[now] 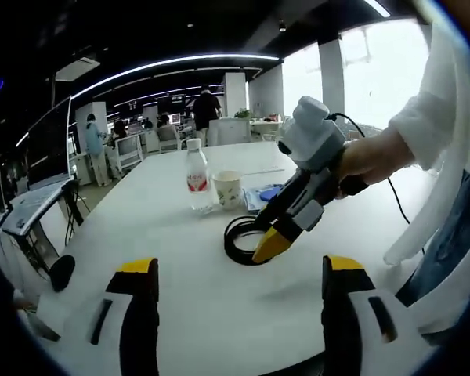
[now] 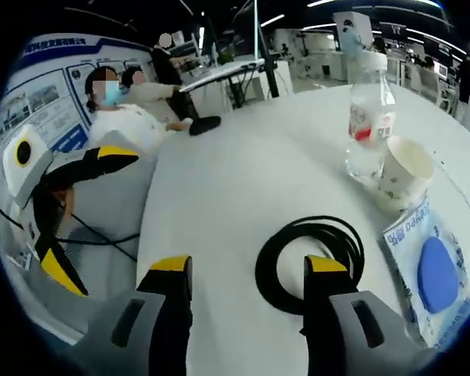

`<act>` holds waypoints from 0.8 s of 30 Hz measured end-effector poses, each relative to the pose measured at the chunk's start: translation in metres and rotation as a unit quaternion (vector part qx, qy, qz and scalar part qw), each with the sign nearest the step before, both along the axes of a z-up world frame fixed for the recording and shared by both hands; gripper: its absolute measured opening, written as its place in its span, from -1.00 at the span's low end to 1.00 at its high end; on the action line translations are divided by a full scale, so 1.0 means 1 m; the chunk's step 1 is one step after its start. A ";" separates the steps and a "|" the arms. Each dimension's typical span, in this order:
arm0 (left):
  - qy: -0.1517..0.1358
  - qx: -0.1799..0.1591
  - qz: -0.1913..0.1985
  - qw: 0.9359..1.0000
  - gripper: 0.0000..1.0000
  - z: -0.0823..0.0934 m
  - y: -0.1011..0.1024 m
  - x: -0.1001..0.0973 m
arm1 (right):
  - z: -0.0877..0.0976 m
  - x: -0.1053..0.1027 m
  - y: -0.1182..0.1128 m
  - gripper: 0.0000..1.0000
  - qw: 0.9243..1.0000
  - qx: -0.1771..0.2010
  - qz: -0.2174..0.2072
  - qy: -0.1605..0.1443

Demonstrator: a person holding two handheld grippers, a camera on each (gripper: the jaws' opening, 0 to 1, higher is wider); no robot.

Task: Arrange the tabletop items into an orderly group along one side of the table until the central work area is clear of visible clutter.

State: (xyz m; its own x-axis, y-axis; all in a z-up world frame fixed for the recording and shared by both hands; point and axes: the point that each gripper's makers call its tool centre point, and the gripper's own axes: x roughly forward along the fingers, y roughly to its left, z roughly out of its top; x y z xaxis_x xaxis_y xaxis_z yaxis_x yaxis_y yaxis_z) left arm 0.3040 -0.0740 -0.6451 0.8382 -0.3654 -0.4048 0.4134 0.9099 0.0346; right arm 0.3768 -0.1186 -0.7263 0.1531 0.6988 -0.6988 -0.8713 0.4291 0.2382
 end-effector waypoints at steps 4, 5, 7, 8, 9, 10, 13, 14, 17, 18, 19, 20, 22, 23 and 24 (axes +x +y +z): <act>-0.001 0.003 -0.004 1.000 0.74 0.000 -0.002 -0.001 | -0.007 0.001 0.001 0.06 1.000 -0.009 -0.012 0.003; -0.001 0.004 -0.005 1.000 0.74 0.000 -0.002 -0.001 | -0.008 0.000 0.003 0.05 1.000 -0.009 -0.009 0.005; 0.000 0.006 -0.005 1.000 0.73 -0.001 -0.002 -0.001 | -0.011 -0.004 0.006 0.03 1.000 -0.016 0.004 0.000; -0.001 0.005 -0.004 1.000 0.73 -0.002 -0.001 -0.001 | -0.014 -0.006 0.006 0.03 1.000 -0.023 0.011 -0.002; -0.001 0.005 -0.003 1.000 0.72 -0.002 -0.001 0.000 | -0.016 -0.007 0.006 0.02 1.000 -0.027 0.013 -0.002; 0.000 0.005 -0.002 1.000 0.72 -0.002 0.000 0.000 | -0.018 -0.007 0.006 0.02 0.999 -0.029 0.013 -0.002; 0.001 0.007 0.002 1.000 0.71 -0.004 0.002 0.000 | -0.020 -0.008 0.005 0.01 0.999 -0.034 0.013 -0.001; 0.001 0.007 0.003 1.000 0.70 -0.004 0.003 0.000 | -0.022 -0.009 0.005 0.00 0.999 -0.037 0.015 -0.001; 0.000 0.011 0.003 1.000 0.67 -0.005 0.004 0.000 | -0.027 -0.008 0.003 -0.02 0.999 -0.050 0.020 -0.007; 0.000 0.012 0.002 1.000 0.67 -0.004 0.003 0.000 | -0.027 -0.008 0.003 -0.03 0.999 -0.051 0.019 -0.008; 0.000 0.013 0.001 1.000 0.66 -0.005 0.003 0.000 | -0.027 -0.008 0.003 -0.04 0.999 -0.050 0.017 -0.007; 0.001 0.014 0.000 1.000 0.66 -0.005 0.003 0.000 | -0.028 -0.008 0.004 -0.05 0.999 -0.049 0.015 -0.005; 0.001 0.016 -0.002 1.000 0.65 -0.006 0.002 0.000 | -0.030 -0.011 0.005 -0.06 0.999 -0.049 0.017 -0.003; 0.001 0.017 -0.002 1.000 0.65 -0.006 0.002 0.000 | -0.033 -0.013 0.006 -0.06 0.998 -0.052 0.022 0.000; 0.002 0.019 -0.002 1.000 0.64 -0.007 0.003 0.000 | -0.035 -0.015 0.005 -0.07 0.998 -0.056 0.025 0.001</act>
State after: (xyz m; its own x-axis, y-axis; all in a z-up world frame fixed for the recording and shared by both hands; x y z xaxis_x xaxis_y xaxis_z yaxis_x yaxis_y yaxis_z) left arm 0.3035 -0.0715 -0.6523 0.8349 -0.3531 -0.4221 0.4170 0.9065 0.0665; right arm 0.3622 -0.1134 -0.7611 0.1181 0.6236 -0.7728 -0.8919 0.4088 0.1935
